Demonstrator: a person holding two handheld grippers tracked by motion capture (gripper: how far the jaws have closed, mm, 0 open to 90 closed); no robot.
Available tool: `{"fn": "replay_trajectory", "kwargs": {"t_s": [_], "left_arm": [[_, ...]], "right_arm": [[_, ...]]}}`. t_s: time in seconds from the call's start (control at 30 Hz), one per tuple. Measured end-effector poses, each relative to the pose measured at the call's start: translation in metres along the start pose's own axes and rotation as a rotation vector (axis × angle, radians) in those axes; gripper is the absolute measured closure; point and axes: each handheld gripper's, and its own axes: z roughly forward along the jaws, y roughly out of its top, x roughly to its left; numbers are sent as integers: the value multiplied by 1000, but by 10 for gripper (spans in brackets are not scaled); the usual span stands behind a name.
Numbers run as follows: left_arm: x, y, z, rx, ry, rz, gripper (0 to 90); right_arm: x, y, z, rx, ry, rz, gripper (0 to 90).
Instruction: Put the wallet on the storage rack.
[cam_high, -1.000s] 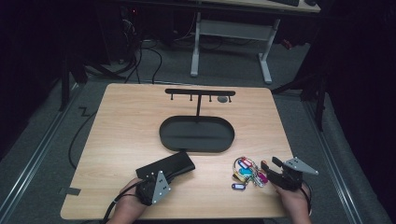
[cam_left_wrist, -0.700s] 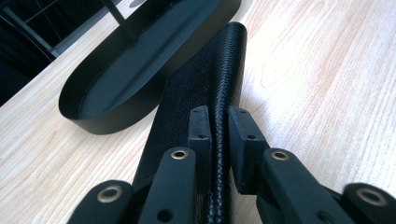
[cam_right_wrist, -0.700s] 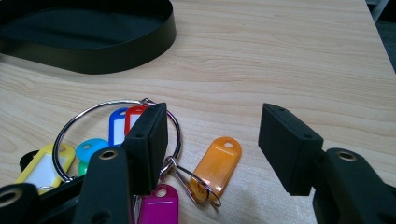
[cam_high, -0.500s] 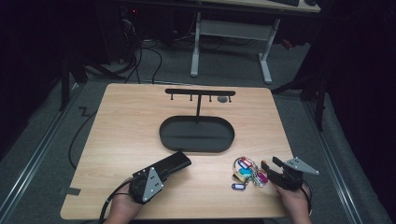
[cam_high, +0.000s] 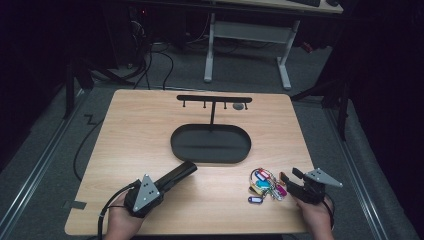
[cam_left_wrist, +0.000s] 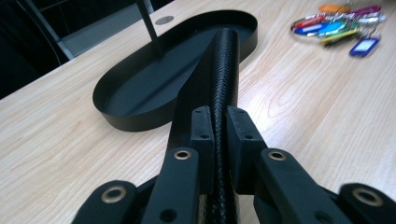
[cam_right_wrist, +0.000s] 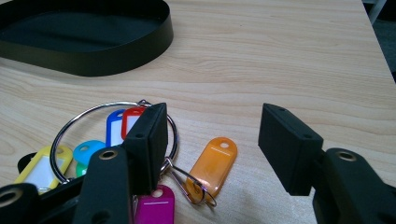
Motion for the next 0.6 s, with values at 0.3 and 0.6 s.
{"fn": "replay_trajectory", "kwargs": {"t_s": [0.3, 0.6], "left_arm": [[-6, 9, -5, 14, -47, -8, 823], [-10, 7, 3, 51, -115, -33, 815]], "right_arm": [[-1, 0, 0, -1, 4, 0, 428], [-2, -1, 0, 3, 7, 2, 428]]}}
